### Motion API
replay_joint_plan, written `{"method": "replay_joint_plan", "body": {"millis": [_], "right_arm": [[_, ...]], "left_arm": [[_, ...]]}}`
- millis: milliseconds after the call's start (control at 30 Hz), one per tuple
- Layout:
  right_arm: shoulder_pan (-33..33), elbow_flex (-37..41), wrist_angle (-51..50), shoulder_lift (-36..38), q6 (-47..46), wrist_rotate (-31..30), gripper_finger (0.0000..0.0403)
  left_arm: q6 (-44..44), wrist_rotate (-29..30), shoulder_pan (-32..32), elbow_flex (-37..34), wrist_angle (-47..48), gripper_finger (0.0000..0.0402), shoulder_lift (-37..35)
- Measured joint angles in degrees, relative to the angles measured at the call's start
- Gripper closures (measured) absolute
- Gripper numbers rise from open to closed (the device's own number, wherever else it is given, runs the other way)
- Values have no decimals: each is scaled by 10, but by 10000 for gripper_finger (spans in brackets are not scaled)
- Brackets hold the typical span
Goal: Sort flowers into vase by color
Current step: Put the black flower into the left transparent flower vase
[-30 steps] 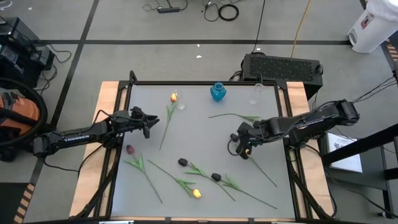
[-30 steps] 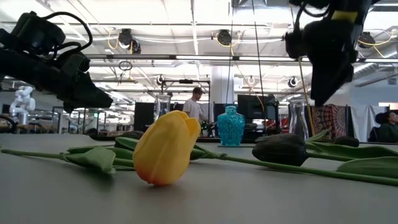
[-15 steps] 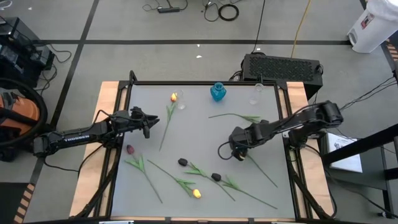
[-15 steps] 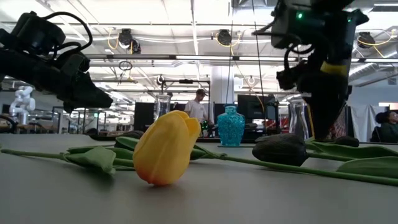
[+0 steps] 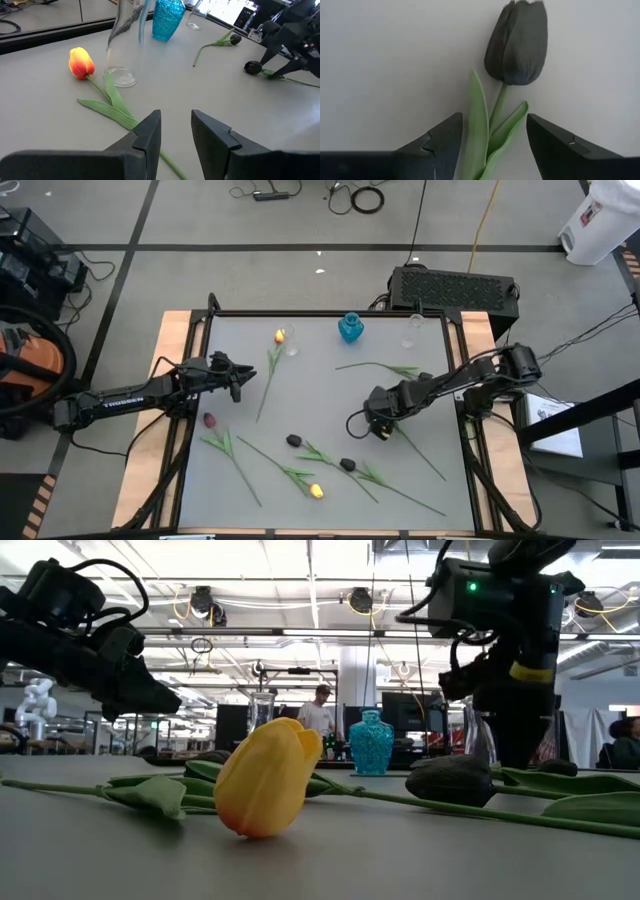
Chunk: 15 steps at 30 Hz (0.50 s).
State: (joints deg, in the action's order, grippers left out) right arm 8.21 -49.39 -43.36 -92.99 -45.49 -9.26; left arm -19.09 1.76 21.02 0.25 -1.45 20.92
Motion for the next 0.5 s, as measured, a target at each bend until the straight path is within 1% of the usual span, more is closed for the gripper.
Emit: {"method": "replay_joint_plan", "body": {"millis": [167, 400, 500], "right_arm": [[0, -2, 1, -15, 2, 0, 190], [0, -2, 2, -18, -3, 1, 191], [0, -2, 3, -18, -3, 3, 198]], "left_arm": [[0, 0, 0, 0, 0, 288, 0], [0, 0, 0, 0, 0, 288, 0], [0, 0, 0, 0, 0, 288, 0]]}}
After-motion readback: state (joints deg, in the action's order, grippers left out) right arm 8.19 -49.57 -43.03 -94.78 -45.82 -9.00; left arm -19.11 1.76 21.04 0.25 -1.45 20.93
